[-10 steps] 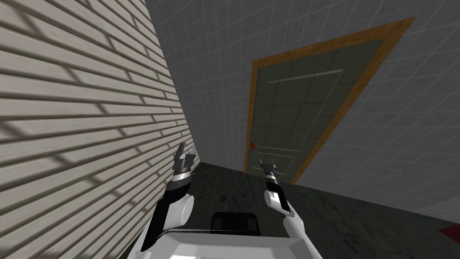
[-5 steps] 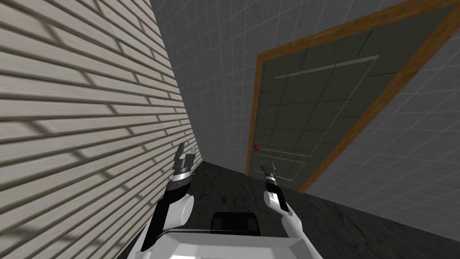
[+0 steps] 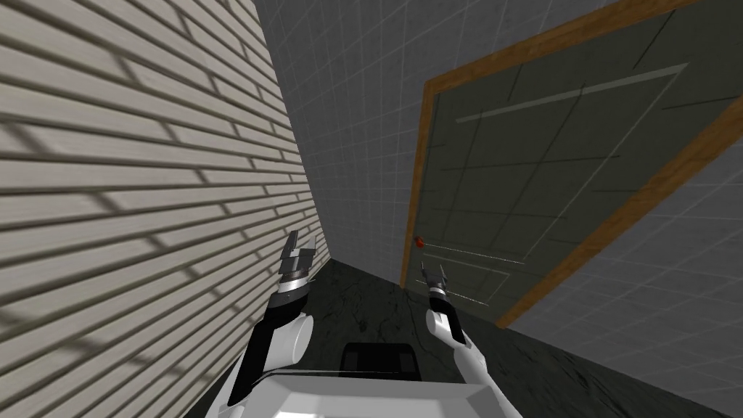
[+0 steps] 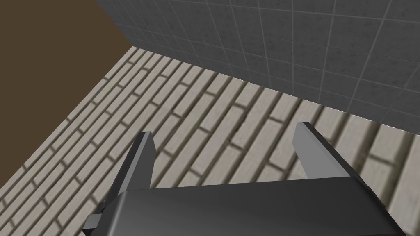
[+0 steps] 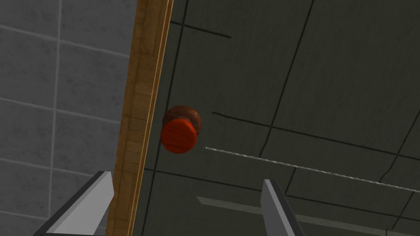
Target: Pull the door open
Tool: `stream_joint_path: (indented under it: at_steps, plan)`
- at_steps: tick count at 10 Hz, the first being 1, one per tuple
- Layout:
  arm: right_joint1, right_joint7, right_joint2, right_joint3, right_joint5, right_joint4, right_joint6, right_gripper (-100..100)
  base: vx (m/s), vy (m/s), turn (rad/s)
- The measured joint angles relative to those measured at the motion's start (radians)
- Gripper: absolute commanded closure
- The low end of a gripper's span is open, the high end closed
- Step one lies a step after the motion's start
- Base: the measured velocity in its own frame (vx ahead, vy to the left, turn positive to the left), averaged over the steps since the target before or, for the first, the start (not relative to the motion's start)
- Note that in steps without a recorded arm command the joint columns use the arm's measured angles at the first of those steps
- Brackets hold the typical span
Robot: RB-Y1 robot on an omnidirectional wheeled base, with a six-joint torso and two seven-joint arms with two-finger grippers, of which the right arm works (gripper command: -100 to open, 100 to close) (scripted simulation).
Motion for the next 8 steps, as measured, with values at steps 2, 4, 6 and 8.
stream_joint_path:
  at_steps: [2,4,6,8]
  plan:
    - [-0.02,-0.039,-0.001,0.0,-0.02,0.057,-0.015,-100,0.063,-0.061,0.123]
    - [-0.052,-0.085,-0.005,0.001,-0.042,0.136,-0.036,-100,0.077,-0.065,0.161]
    - [-0.059,-0.121,-0.005,0.0,-0.061,0.17,-0.042,-100,0.067,-0.059,0.11]
    - [-0.077,-0.154,-0.007,0.0,-0.078,0.218,-0.052,-100,0.049,-0.053,0.091]
